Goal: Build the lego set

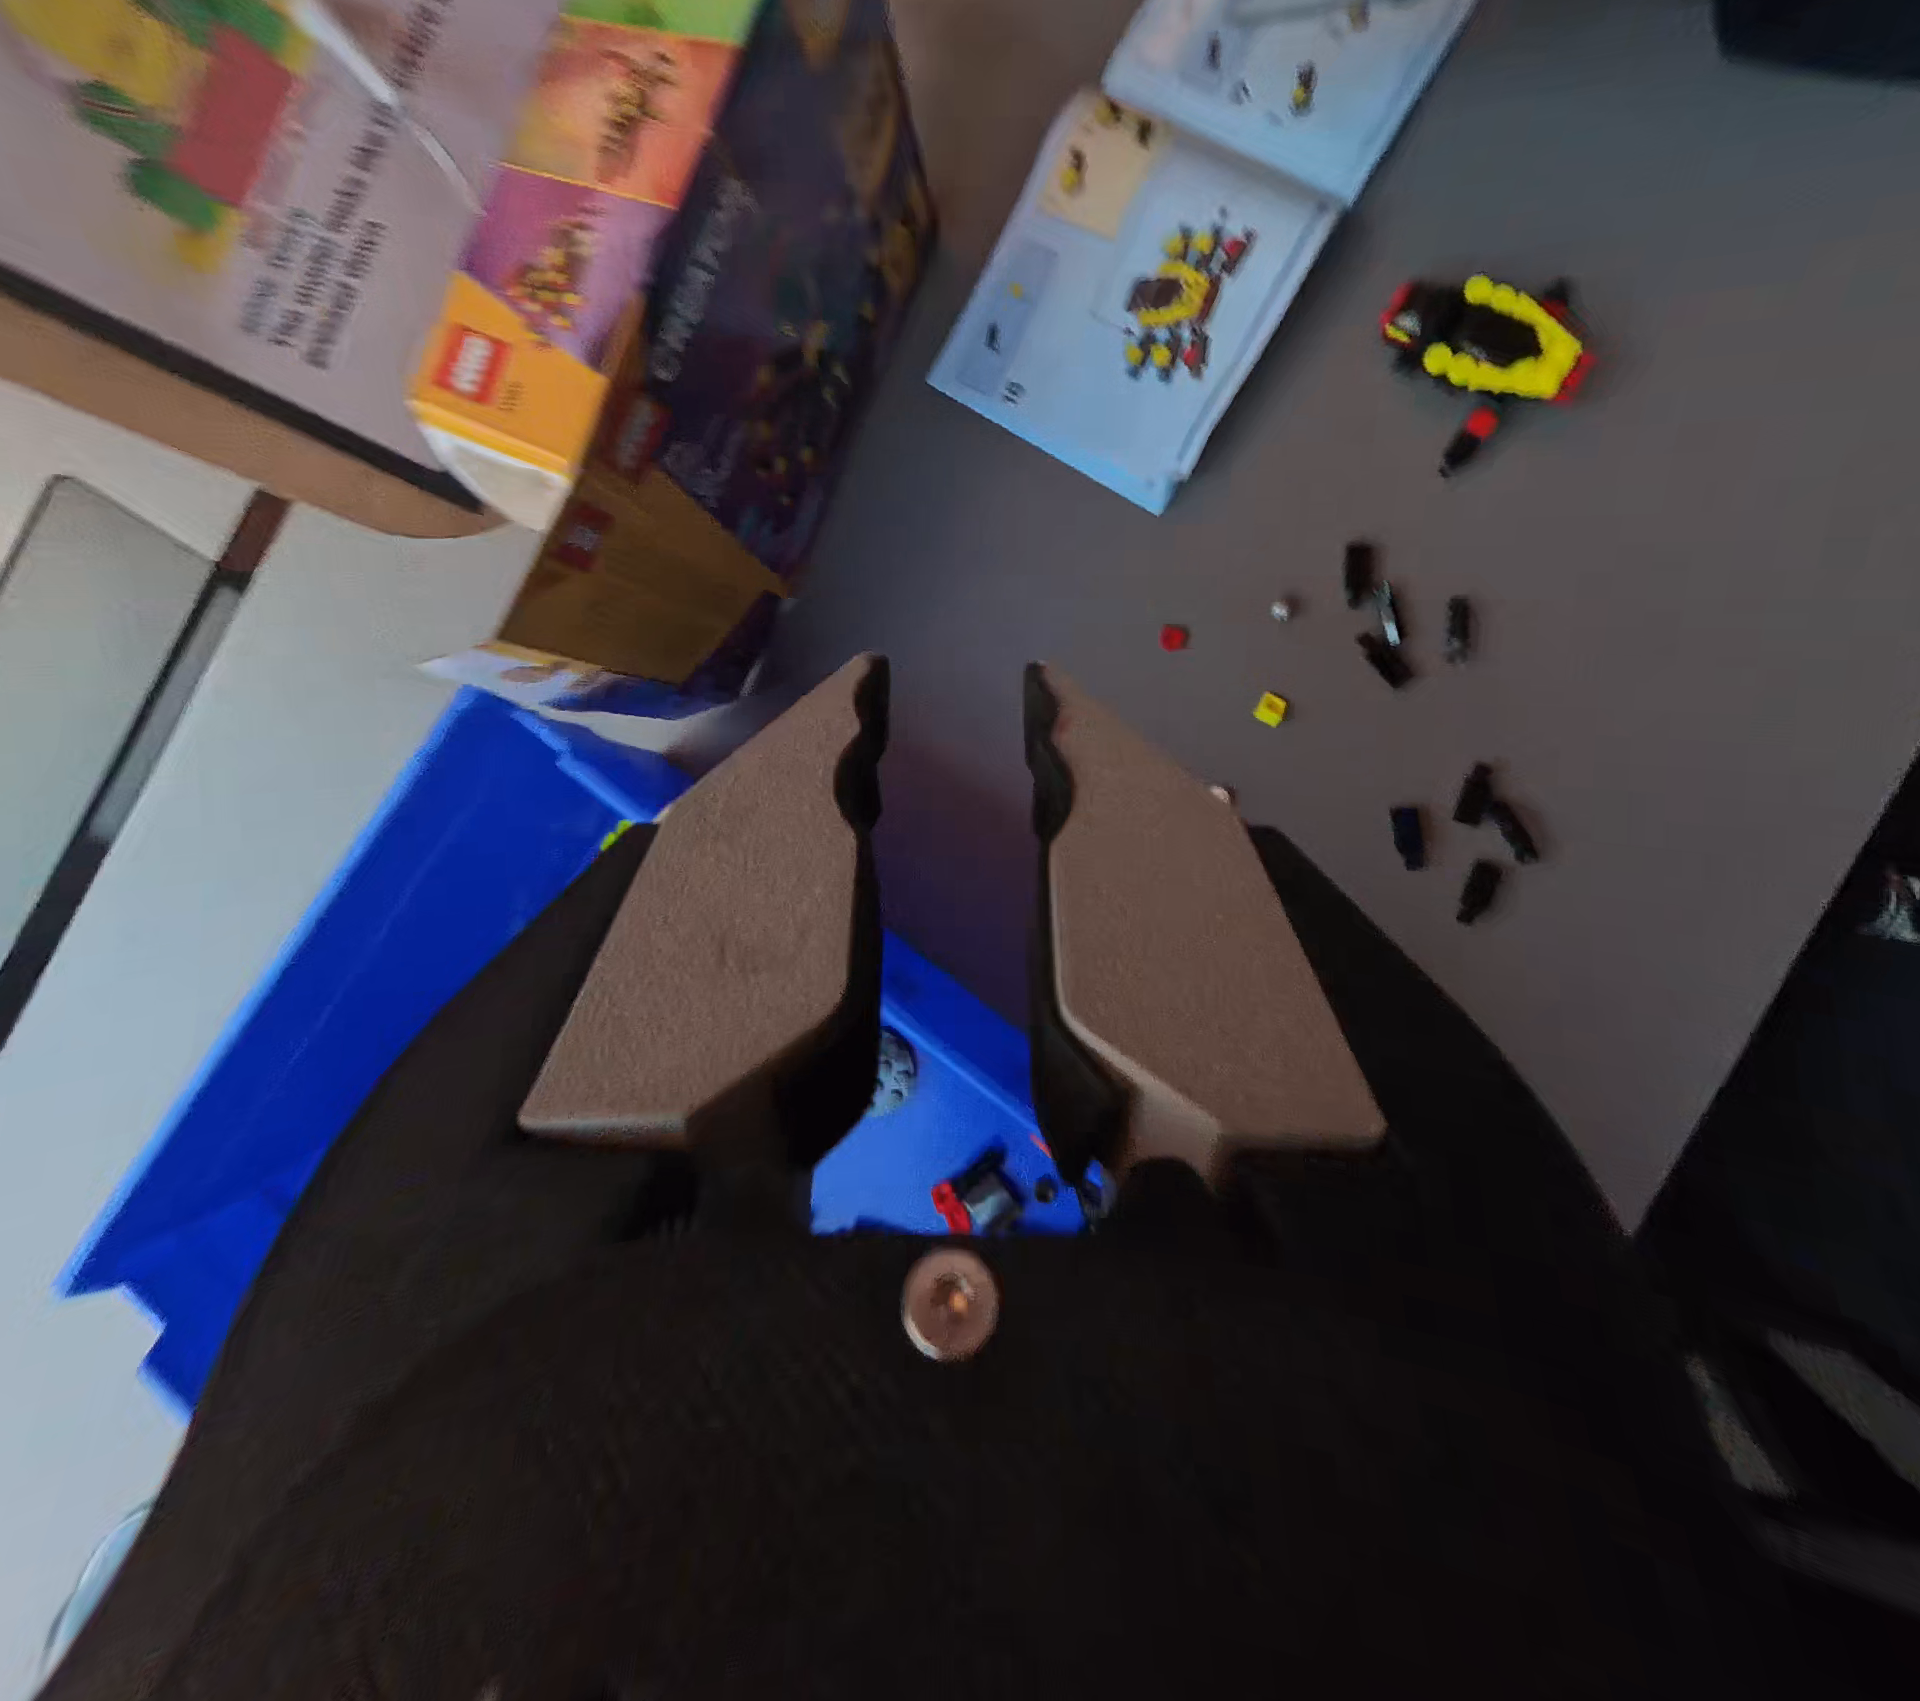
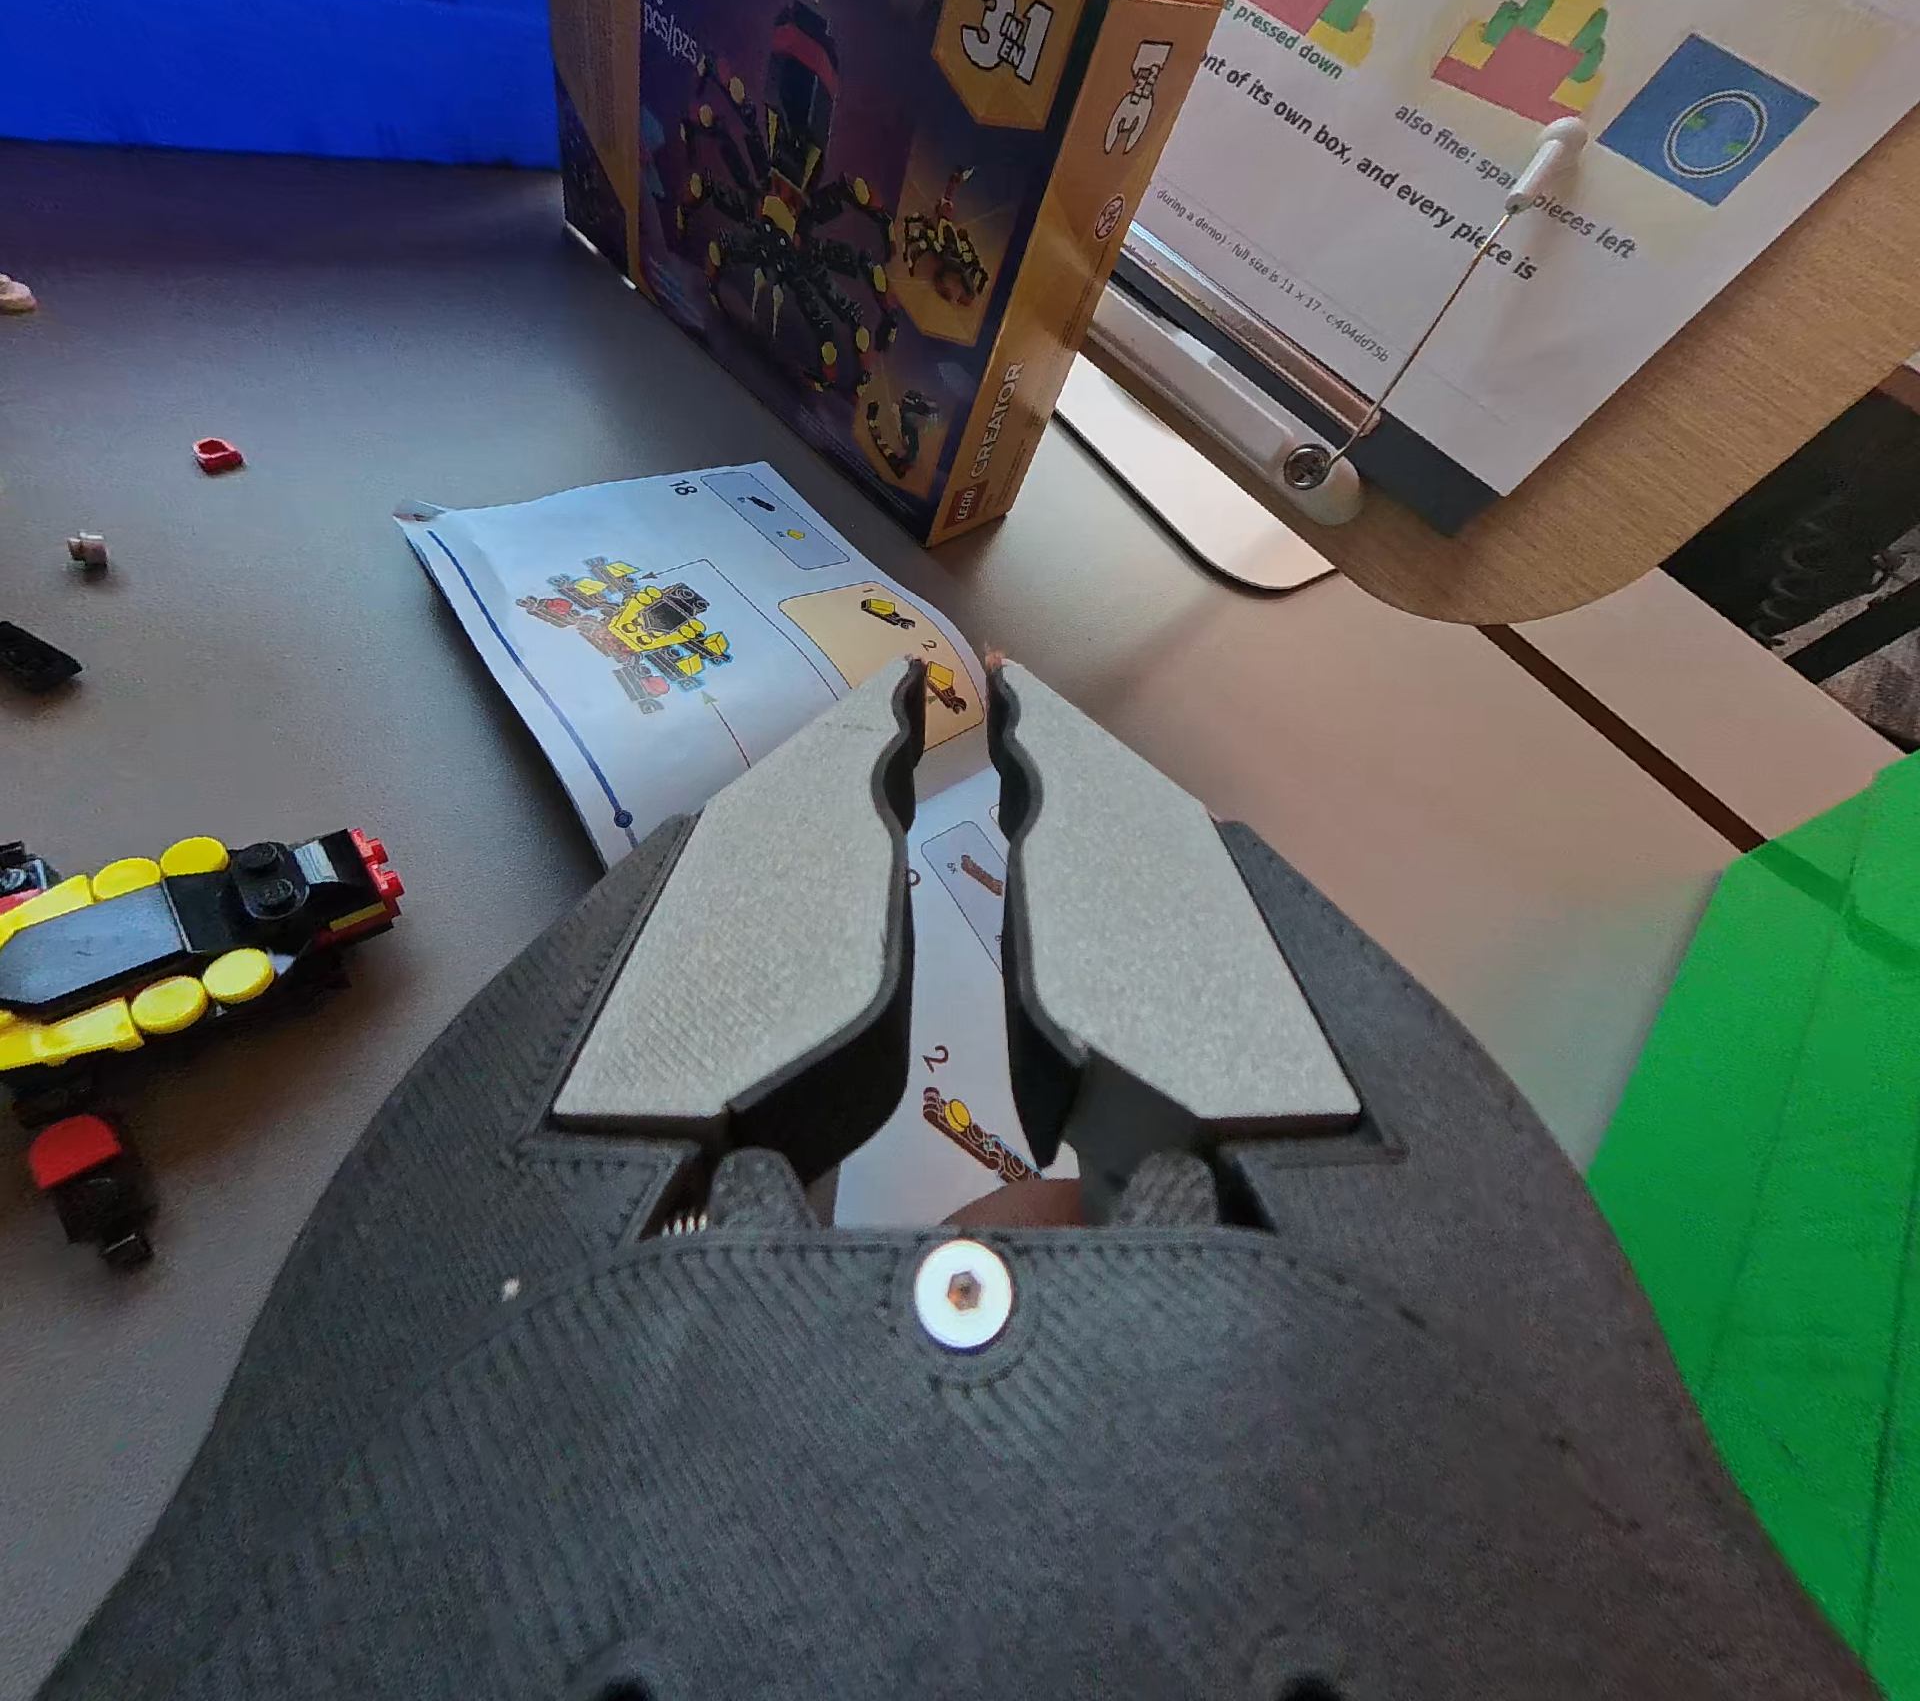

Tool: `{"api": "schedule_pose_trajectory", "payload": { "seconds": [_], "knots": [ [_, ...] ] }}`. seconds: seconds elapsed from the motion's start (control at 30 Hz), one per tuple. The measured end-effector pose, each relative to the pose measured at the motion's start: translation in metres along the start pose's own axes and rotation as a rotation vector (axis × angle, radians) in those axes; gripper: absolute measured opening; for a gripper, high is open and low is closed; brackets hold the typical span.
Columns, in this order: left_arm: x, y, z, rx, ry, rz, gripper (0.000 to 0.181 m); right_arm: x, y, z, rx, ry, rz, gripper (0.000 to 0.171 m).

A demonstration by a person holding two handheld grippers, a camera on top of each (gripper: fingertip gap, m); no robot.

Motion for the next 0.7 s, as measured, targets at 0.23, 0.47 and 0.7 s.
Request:
{"api": "schedule_pose_trajectory", "payload": {
  "seconds": [0.23,0.47,0.7],
  "knots": [
    [-0.004,0.04,-0.045,-0.167,-0.274,-0.134,0.027,0.0,0.0,0.0,-0.004,-0.004,0.002,0.008],
    [-0.003,0.048,-0.068,-0.223,-0.388,-0.158,0.023,0.0,0.0,-0.001,-0.008,-0.007,0.002,0.007],
    [0.005,0.059,-0.09,-0.27,-0.479,-0.206,0.025,0.0,0.0,0.0,-0.007,-0.006,-0.002,0.007]
  ]
}}
Point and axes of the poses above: each gripper's, where its closed fingertips meet, z out along the fingers, x out of its underside, y = z × x across the jaws, the point moved 8 cm from there along -z, back along the fingers, and after that the axes turned 2 degrees about -z, right-handed, at the moved point
